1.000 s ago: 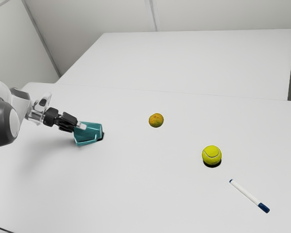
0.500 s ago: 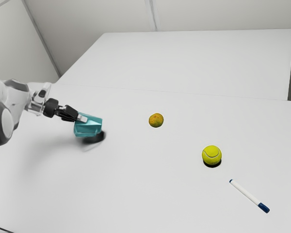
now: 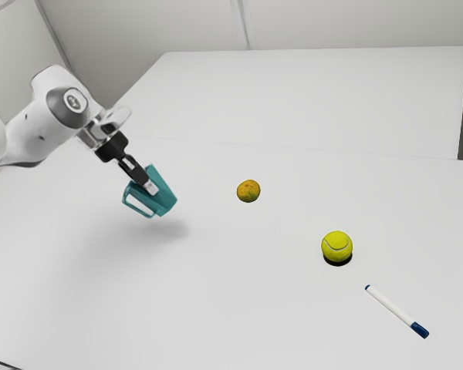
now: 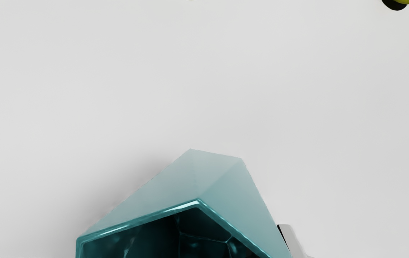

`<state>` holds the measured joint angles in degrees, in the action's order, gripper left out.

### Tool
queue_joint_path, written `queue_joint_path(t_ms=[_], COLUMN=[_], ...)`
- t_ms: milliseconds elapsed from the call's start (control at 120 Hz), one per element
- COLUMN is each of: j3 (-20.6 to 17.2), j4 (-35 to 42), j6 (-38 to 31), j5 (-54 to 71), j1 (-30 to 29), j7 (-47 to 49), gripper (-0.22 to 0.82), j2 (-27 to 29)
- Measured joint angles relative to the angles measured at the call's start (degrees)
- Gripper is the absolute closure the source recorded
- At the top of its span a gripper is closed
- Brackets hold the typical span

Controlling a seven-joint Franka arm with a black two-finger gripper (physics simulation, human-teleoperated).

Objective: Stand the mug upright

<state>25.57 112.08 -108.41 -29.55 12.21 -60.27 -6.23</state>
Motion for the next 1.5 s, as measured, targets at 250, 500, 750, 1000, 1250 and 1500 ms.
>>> queue_joint_path(t_ms=[250, 500, 750, 1000, 1250, 1500], j3=[-3.9, -4.5, -4.4, -4.3, -4.4, -5.2], j4=[7.6, 10.9, 15.1, 15.6, 16.4, 16.6], j6=[-11.9, -19.9, -26.0, -28.5, -29.5, -28.8], j5=[21.1, 29.0, 30.2, 30.5, 30.5, 30.5], j1=[6.8, 13.0, 12.8, 8.1, 5.1, 7.1], j7=[8.4, 16.4, 22.0, 26.0, 28.7, 30.8], gripper=[0.76, 0.76, 0.78, 0.78, 0.78, 0.78], j2=[5.2, 4.9, 5.2, 5.0, 4.7, 4.7])
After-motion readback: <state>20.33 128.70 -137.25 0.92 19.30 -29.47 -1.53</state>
